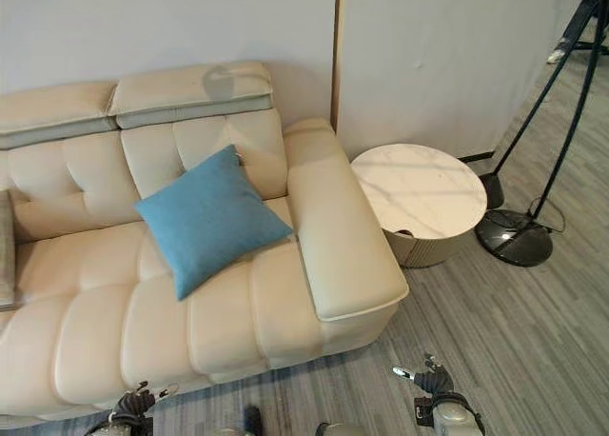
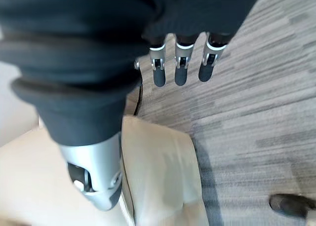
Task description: Pick up all the scattered cushions and arrange them neatly on the sofa.
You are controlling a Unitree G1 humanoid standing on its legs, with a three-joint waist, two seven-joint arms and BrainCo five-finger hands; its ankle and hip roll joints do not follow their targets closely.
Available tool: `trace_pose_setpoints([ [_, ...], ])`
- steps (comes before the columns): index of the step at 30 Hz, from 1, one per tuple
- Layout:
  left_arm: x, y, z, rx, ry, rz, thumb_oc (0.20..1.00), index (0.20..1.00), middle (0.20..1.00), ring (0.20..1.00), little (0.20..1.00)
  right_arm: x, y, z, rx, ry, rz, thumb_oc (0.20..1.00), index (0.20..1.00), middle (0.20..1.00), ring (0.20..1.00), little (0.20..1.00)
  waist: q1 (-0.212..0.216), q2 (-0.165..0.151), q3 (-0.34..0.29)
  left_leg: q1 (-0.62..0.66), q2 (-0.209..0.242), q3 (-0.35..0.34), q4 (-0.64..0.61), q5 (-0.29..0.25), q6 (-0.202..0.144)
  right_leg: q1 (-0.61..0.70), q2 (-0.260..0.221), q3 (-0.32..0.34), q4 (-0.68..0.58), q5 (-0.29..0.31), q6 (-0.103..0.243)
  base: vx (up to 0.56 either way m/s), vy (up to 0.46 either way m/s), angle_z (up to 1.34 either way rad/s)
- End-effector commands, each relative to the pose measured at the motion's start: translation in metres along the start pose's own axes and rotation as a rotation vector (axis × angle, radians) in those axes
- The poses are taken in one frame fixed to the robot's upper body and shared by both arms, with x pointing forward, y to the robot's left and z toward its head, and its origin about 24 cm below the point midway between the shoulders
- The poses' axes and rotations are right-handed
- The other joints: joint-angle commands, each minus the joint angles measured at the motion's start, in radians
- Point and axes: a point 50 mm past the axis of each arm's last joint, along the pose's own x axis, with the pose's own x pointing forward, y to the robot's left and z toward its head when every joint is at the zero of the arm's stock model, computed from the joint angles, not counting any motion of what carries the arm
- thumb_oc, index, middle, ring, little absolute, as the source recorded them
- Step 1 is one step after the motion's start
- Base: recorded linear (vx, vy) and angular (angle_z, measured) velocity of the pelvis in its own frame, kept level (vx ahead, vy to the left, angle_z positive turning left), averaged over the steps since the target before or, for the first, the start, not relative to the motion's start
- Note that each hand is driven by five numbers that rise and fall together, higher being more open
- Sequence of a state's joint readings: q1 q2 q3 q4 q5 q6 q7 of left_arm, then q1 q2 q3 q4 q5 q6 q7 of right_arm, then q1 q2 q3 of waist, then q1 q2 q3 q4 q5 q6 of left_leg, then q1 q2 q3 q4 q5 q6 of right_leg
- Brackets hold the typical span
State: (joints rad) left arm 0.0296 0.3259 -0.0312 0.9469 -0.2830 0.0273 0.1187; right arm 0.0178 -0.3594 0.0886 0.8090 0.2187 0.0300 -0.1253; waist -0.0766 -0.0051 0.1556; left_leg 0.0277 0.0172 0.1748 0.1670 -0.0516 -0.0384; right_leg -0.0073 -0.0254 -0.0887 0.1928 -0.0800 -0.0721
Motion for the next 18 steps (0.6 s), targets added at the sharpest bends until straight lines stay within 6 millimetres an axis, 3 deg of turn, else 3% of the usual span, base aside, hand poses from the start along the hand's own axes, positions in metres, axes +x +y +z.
trace_pose_setpoints([
  [1,0.003,0.004,0.019,0.042,-0.072,0.011,1.000,1.000,1.000,1.000,1.000,0.006,0.003,0.024,0.055,-0.075,-0.005,1.000,1.000,1.000,1.000,1.000,-0.007,-0.018,0.003,0.016,-0.048,-0.001,-0.049,-0.073,0.038,0.039,0.028,0.015,-0.215,0.028,0.123,-0.18,0.092,0.19],
  [3,0.003,0.003,0.019,0.042,-0.071,0.008,1.000,1.000,1.000,1.000,1.000,0.006,0.003,0.022,0.056,-0.069,-0.007,1.000,1.000,1.000,1.000,1.000,-0.015,-0.008,-0.002,0.038,-0.041,0.009,-0.100,-0.060,0.036,0.018,0.032,0.006,-0.208,0.032,0.126,-0.17,0.101,0.22],
  [4,0.002,0.000,0.020,0.051,-0.074,0.002,1.000,1.000,1.000,1.000,1.000,0.005,0.005,0.019,0.057,-0.060,-0.006,1.000,1.000,1.000,1.000,1.000,-0.026,0.004,-0.009,0.054,-0.040,0.002,-0.199,-0.025,0.035,-0.011,0.034,-0.013,-0.197,0.039,0.128,-0.19,0.131,0.16],
  [7,0.003,0.002,0.020,0.065,-0.067,0.013,1.000,1.000,1.000,1.000,1.000,0.005,0.008,0.015,0.069,-0.042,-0.008,1.000,1.000,1.000,1.000,1.000,-0.026,0.004,-0.013,0.065,-0.044,-0.013,-0.254,-0.006,0.034,-0.032,0.029,-0.029,-0.191,0.056,0.134,-0.16,0.131,0.24],
  [18,0.003,0.007,0.008,0.100,-0.015,0.031,1.000,1.000,1.000,1.000,1.000,0.005,0.020,0.000,0.039,0.037,0.018,1.000,1.000,1.000,1.000,1.000,-0.002,-0.015,-0.022,0.066,-0.061,0.012,-0.254,-0.006,0.055,-0.022,0.014,-0.013,-0.233,0.111,0.159,-0.07,0.092,-0.01],
])
